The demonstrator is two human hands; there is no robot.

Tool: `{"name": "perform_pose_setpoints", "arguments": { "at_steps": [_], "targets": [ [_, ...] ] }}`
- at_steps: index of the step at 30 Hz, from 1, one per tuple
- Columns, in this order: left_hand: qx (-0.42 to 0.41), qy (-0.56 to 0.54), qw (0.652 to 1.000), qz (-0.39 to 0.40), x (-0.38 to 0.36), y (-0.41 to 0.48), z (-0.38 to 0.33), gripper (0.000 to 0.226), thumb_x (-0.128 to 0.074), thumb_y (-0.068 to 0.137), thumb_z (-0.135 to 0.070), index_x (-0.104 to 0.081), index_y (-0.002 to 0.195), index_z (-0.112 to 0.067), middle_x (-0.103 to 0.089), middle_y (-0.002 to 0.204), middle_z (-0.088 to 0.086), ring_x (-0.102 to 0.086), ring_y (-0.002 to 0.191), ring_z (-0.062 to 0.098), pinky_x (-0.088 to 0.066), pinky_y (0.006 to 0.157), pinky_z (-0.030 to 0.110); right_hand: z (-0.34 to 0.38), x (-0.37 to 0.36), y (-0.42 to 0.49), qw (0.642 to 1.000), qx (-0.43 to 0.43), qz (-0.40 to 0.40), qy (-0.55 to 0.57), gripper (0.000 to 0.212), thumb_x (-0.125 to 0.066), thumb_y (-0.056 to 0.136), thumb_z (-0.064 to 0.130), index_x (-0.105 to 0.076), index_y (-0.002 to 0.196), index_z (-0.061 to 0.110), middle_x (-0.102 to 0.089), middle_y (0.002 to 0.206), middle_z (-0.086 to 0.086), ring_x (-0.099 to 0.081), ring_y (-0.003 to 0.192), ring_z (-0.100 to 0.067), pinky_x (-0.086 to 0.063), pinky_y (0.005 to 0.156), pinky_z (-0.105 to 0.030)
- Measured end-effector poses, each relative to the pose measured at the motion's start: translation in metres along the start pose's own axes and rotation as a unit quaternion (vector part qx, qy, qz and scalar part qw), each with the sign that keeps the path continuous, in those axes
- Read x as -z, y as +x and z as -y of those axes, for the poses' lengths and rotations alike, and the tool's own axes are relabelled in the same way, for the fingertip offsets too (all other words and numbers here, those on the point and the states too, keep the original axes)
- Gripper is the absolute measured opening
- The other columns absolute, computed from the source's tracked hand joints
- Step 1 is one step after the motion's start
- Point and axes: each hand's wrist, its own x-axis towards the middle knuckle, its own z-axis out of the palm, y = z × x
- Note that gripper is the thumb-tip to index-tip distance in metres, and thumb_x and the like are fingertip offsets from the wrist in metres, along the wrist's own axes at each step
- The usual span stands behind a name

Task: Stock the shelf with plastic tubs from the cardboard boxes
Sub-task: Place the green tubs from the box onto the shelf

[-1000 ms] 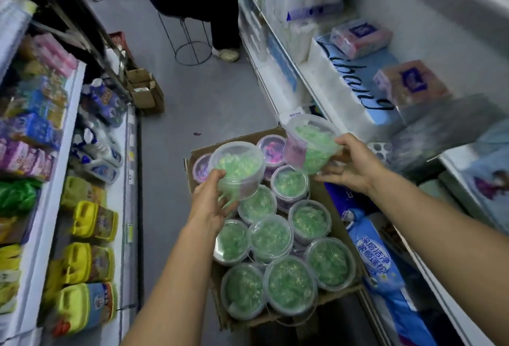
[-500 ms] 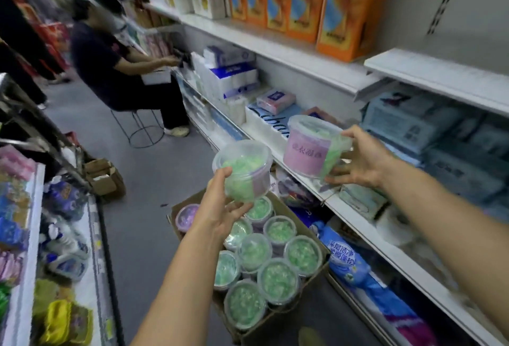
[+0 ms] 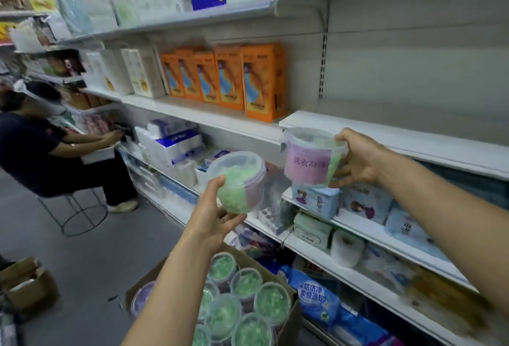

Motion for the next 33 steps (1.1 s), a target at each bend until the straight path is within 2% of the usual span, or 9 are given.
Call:
{"name": "perform_pose_setpoints", "arguments": {
  "at_steps": [5, 11, 16, 19, 21, 24, 26, 31, 33],
  "targets": [
    [-0.012, 0.006, 0.999, 0.034, -0.04, 0.032, -0.027, 0.022, -0.064, 0.086, -0.037, -0.053, 0.103, -0.028, -0.053, 0.114, 0.02, -0.061, 0.103, 0.036, -0.056, 0.083, 0.045, 0.048, 0.024, 0.021, 0.997, 0.033, -0.074, 0.007, 0.029, -0.04, 0.092, 0.037, -0.049, 0.101, 0.012, -0.053, 0.093, -0.014, -0.06, 0.082, -0.035, -0.054, 0.065, -0.048],
    [-0.023, 0.007, 0.997, 0.071, -0.085, 0.082, -0.056, 0.041, -0.063, 0.087, -0.036, -0.047, 0.122, -0.023, -0.054, 0.116, 0.018, -0.061, 0.097, 0.031, -0.057, 0.078, 0.042, 0.098, 0.053, 0.075, 0.982, 0.05, -0.179, -0.018, 0.035, -0.04, 0.091, 0.037, -0.051, 0.111, 0.011, -0.058, 0.096, -0.018, -0.062, 0.081, -0.037, -0.055, 0.066, -0.046],
    [-0.006, 0.002, 0.995, 0.104, -0.111, 0.116, -0.07, 0.039, -0.063, 0.087, -0.036, -0.047, 0.121, -0.024, -0.053, 0.119, 0.017, -0.06, 0.099, 0.03, -0.057, 0.079, 0.042, 0.114, 0.059, 0.116, 0.967, 0.054, -0.24, -0.06, 0.028, -0.039, 0.092, 0.032, -0.055, 0.101, 0.011, -0.063, 0.096, -0.02, -0.065, 0.081, -0.039, -0.057, 0.069, -0.053],
    [0.007, 0.015, 0.992, 0.124, -0.117, 0.136, -0.075, 0.033, -0.063, 0.087, -0.038, -0.05, 0.115, -0.026, -0.055, 0.118, 0.019, -0.061, 0.102, 0.033, -0.056, 0.084, 0.045, 0.112, 0.059, 0.137, 0.965, 0.047, -0.249, -0.06, 0.034, -0.041, 0.093, 0.03, -0.055, 0.108, 0.004, -0.063, 0.097, -0.022, -0.065, 0.078, -0.037, -0.057, 0.058, -0.049],
    [0.008, 0.024, 0.99, 0.139, -0.12, 0.147, -0.078, 0.034, -0.062, 0.087, -0.038, -0.049, 0.116, -0.026, -0.057, 0.117, 0.02, -0.062, 0.104, 0.034, -0.056, 0.086, 0.046, 0.111, 0.06, 0.15, 0.954, 0.07, -0.283, -0.064, 0.04, -0.042, 0.095, 0.035, -0.052, 0.119, 0.004, -0.06, 0.108, -0.02, -0.062, 0.086, -0.035, -0.058, 0.063, -0.049],
    [0.009, 0.03, 0.986, 0.161, -0.121, 0.16, -0.084, 0.038, -0.06, 0.089, -0.037, -0.045, 0.122, -0.026, -0.055, 0.113, 0.018, -0.062, 0.105, 0.034, -0.055, 0.086, 0.045, 0.107, 0.065, 0.155, 0.892, 0.146, -0.384, -0.188, 0.05, -0.042, 0.093, 0.047, -0.044, 0.134, 0.02, -0.048, 0.134, -0.014, -0.05, 0.117, -0.036, -0.05, 0.093, -0.049],
    [0.019, 0.037, 0.983, 0.181, -0.122, 0.166, -0.089, 0.037, -0.06, 0.089, -0.037, -0.044, 0.121, -0.027, -0.054, 0.111, 0.018, -0.062, 0.105, 0.033, -0.055, 0.084, 0.042, 0.096, 0.059, 0.142, 0.837, 0.242, -0.394, -0.293, 0.045, -0.044, 0.09, 0.05, -0.048, 0.131, 0.031, -0.047, 0.132, -0.009, -0.041, 0.126, -0.03, -0.039, 0.103, -0.041],
    [0.029, 0.054, 0.977, 0.203, -0.121, 0.18, -0.101, 0.031, -0.06, 0.089, -0.038, -0.047, 0.115, -0.026, -0.056, 0.104, 0.018, -0.063, 0.094, 0.031, -0.053, 0.09, 0.045, 0.071, 0.03, 0.125, 0.692, 0.325, -0.339, -0.548, 0.037, -0.06, 0.088, 0.04, -0.06, 0.123, 0.031, -0.05, 0.124, 0.002, -0.035, 0.117, -0.018, -0.036, 0.088, -0.032],
    [0.031, 0.058, 0.976, 0.208, -0.119, 0.187, -0.105, 0.033, -0.06, 0.089, -0.039, -0.047, 0.116, -0.027, -0.055, 0.105, 0.018, -0.062, 0.095, 0.03, -0.051, 0.095, 0.047, 0.072, 0.029, 0.135, 0.689, 0.328, -0.351, -0.543, 0.035, -0.06, 0.09, 0.034, -0.06, 0.124, 0.028, -0.055, 0.12, 0.0, -0.038, 0.112, -0.018, -0.035, 0.081, -0.029]
  ]
}}
